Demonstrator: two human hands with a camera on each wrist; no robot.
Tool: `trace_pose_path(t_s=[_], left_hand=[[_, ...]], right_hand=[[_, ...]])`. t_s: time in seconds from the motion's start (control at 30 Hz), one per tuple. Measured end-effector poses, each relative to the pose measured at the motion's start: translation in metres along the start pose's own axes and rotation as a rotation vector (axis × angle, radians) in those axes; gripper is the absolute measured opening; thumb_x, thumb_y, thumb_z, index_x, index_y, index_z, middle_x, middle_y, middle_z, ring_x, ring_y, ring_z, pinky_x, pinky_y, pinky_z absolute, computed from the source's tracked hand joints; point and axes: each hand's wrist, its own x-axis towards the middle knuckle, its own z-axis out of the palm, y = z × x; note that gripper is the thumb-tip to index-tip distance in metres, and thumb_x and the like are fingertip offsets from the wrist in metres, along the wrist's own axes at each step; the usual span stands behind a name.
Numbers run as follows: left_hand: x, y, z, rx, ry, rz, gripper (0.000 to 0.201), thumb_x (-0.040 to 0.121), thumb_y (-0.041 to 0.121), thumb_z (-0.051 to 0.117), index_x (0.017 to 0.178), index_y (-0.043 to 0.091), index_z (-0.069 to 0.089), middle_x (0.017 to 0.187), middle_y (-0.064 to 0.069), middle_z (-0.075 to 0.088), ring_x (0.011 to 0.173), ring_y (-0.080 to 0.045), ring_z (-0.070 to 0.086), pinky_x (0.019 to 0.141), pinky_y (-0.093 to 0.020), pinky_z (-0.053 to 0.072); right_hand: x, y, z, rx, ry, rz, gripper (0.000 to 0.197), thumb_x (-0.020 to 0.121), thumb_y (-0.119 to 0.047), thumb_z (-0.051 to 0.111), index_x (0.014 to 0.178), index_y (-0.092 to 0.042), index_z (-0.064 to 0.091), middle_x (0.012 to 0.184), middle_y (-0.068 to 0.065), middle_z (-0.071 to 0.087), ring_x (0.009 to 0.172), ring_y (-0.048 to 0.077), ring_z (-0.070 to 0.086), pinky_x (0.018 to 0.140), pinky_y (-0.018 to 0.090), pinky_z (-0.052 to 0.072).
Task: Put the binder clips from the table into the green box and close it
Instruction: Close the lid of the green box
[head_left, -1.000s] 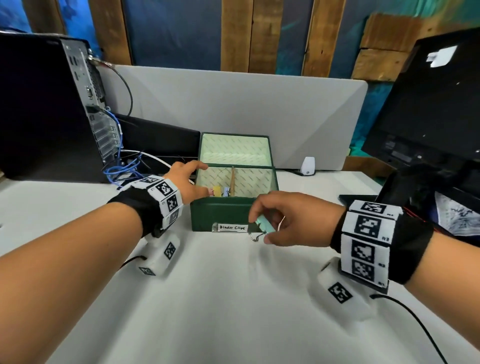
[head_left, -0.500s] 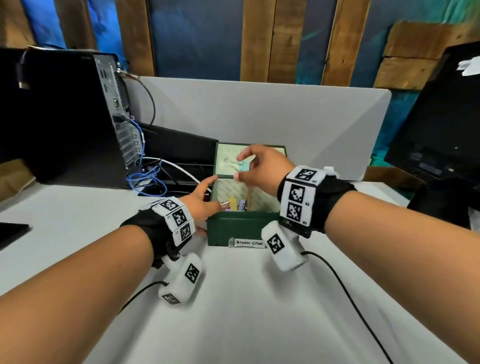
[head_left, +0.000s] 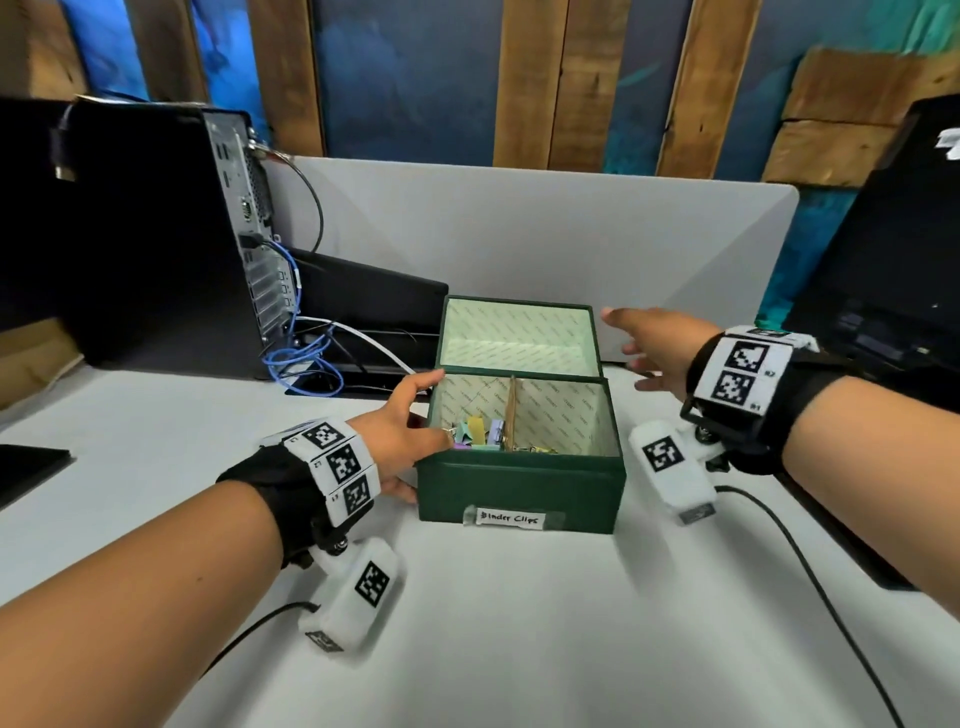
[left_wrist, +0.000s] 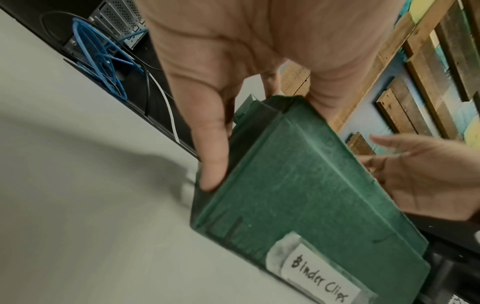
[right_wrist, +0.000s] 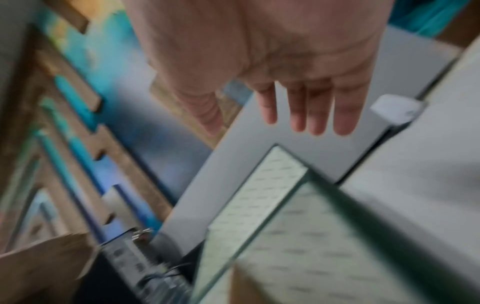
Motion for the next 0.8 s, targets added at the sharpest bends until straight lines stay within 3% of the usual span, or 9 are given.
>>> trace_pose_path(t_s=[0.1,0.2,0.3,0.5,0.53,0.6,0.67,0.73,0.8], left_hand=[[-0.004,0.0,0.001,0.001,-0.003,-0.004,0.069,0.088,0.009,0.057,0.136,0.045,0.023,0.101,0.0,0.057,0.086,-0.019,0.062,0.055,-0.041,0.059],[-0.009,0.001,0.0,0.014,-0.014,-0.022,0.07,0.087,0.011,0.06,0.136,0.046,0.023,0.104,0.001,0.055,0.091,-0.022,0.063,0.063,-0.048,0.059],[-0.015,0.004,0.0,0.006,-0.031,-0.046,0.072,0.087,0.011,0.061,0.137,0.046,0.022,0.103,0.003,0.054,0.09,-0.02,0.062,0.055,-0.043,0.06],[-0.022,0.007,0.004,-0.025,-0.027,-0.042,0.07,0.086,0.015,0.063,0.136,0.044,0.025,0.098,0.005,0.052,0.084,-0.015,0.059,0.048,-0.037,0.059],[-0.024,0.006,0.004,-0.03,-0.029,-0.033,0.07,0.086,0.016,0.063,0.137,0.045,0.024,0.099,0.004,0.053,0.084,-0.016,0.06,0.047,-0.036,0.058],[-0.027,0.003,0.006,-0.019,-0.047,-0.002,0.073,0.086,0.022,0.061,0.139,0.048,0.018,0.104,0.002,0.056,0.085,-0.016,0.062,0.048,-0.032,0.057],[-0.031,0.003,0.007,-0.034,-0.052,0.007,0.071,0.089,0.033,0.053,0.143,0.047,0.008,0.121,-0.003,0.055,0.09,-0.019,0.061,0.052,-0.03,0.058],[-0.032,0.007,0.003,-0.145,0.007,-0.053,0.065,0.086,0.059,0.034,0.144,0.039,0.015,0.133,-0.012,0.048,0.097,-0.027,0.058,0.064,-0.044,0.058],[-0.026,0.008,-0.007,-0.295,0.061,-0.108,0.072,0.078,0.075,0.012,0.142,0.042,0.021,0.121,-0.011,0.054,0.094,-0.033,0.061,0.072,-0.055,0.054]], right_hand=[[0.008,0.016,0.003,0.045,-0.129,0.13,0.064,0.088,-0.05,0.051,0.137,-0.011,0.04,0.113,0.015,0.056,0.105,0.03,0.055,0.097,0.044,0.045],[0.007,0.022,0.014,-0.005,-0.246,0.104,0.053,0.09,-0.051,0.048,0.124,-0.011,0.047,0.115,0.015,0.061,0.111,0.032,0.058,0.101,0.047,0.045],[0.005,0.021,0.019,0.029,-0.283,0.074,0.062,0.085,-0.058,0.049,0.127,-0.013,0.046,0.115,0.011,0.063,0.109,0.029,0.06,0.099,0.045,0.047],[-0.001,0.009,0.006,0.206,-0.249,-0.006,0.097,0.063,-0.079,0.051,0.141,-0.026,0.029,0.131,0.01,0.054,0.117,0.031,0.054,0.071,0.043,0.052],[-0.003,0.006,0.001,0.244,-0.225,-0.037,0.096,0.062,-0.079,0.049,0.141,-0.029,0.028,0.132,0.008,0.051,0.119,0.031,0.051,0.072,0.045,0.052],[-0.003,0.001,-0.009,0.313,-0.198,-0.094,0.088,0.067,-0.08,0.04,0.136,-0.026,0.037,0.127,0.006,0.053,0.117,0.03,0.051,0.084,0.054,0.05],[-0.008,-0.004,-0.018,0.331,-0.225,-0.149,0.068,0.078,-0.075,0.033,0.121,-0.026,0.052,0.117,0.005,0.058,0.11,0.026,0.054,0.094,0.055,0.045],[-0.019,-0.002,-0.024,0.24,-0.241,-0.196,0.043,0.087,-0.061,0.038,0.106,-0.028,0.059,0.108,0.0,0.058,0.103,0.02,0.054,0.092,0.048,0.045],[-0.03,0.009,-0.024,0.049,-0.243,-0.247,0.02,0.087,-0.049,0.052,0.095,-0.034,0.061,0.106,-0.007,0.059,0.103,0.017,0.054,0.088,0.042,0.046]])
